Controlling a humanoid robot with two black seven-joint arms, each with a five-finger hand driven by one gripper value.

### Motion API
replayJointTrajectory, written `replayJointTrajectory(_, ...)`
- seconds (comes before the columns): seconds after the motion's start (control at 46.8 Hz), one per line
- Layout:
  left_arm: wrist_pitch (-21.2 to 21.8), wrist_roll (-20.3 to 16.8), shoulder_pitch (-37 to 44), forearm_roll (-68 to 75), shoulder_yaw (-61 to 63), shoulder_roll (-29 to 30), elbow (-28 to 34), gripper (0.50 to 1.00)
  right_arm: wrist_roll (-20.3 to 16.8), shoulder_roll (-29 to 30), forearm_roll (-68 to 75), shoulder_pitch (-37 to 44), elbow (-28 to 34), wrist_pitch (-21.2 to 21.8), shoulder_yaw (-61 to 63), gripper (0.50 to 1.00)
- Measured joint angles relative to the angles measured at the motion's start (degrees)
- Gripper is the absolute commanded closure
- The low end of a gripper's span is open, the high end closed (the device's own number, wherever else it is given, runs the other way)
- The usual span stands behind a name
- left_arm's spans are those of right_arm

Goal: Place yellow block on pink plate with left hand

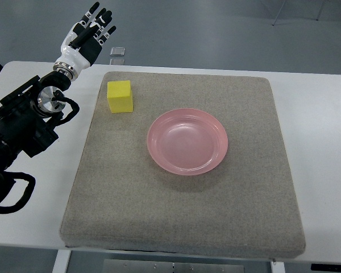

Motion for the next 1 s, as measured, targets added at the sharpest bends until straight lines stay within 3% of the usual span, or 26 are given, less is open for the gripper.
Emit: replayJointTrajectory(1.004,1.59,-0.35,0.03,0.51,0.7,0.0,0.05,0.51,-0.01,0.0,0.0,0.0,0.0,0.0,0.0,0.576)
